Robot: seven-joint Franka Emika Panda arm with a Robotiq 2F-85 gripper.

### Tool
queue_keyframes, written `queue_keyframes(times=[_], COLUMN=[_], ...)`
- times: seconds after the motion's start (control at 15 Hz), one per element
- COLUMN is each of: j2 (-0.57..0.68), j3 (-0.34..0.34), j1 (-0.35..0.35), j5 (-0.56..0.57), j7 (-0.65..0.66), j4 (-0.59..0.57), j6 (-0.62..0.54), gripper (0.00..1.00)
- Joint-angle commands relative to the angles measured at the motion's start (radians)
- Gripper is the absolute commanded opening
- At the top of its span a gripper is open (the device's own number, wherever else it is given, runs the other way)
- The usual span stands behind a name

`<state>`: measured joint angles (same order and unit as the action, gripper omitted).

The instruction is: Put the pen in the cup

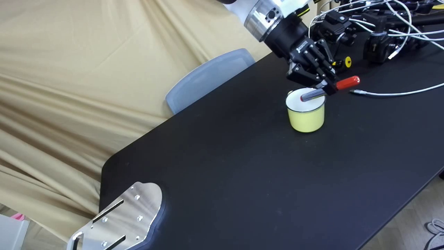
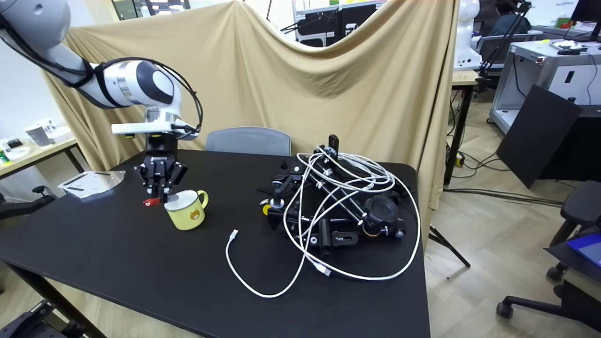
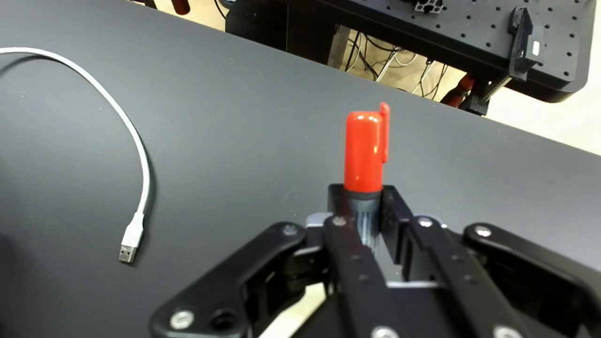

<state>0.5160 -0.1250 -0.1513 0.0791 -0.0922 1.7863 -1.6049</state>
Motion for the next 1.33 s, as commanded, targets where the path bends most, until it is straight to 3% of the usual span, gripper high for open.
queue_keyframes(times=[0.0, 0.93, 1.0, 1.07, 1.27], j2=[0.063, 0.248, 0.256, 0.262, 0.272], j3=[0.002, 0.012, 0.014, 0.015, 0.016], j1=[0.001, 0.01, 0.009, 0.009, 0.008], j5=[-0.013, -0.053, -0.053, -0.054, -0.054], j7=[-0.001, 0.01, 0.013, 0.012, 0.012], j4=[-0.1, -0.341, -0.353, -0.363, -0.384], j6=[0.042, 0.188, 0.196, 0.205, 0.216], gripper=[0.05, 0.05, 0.46, 0.47, 0.67])
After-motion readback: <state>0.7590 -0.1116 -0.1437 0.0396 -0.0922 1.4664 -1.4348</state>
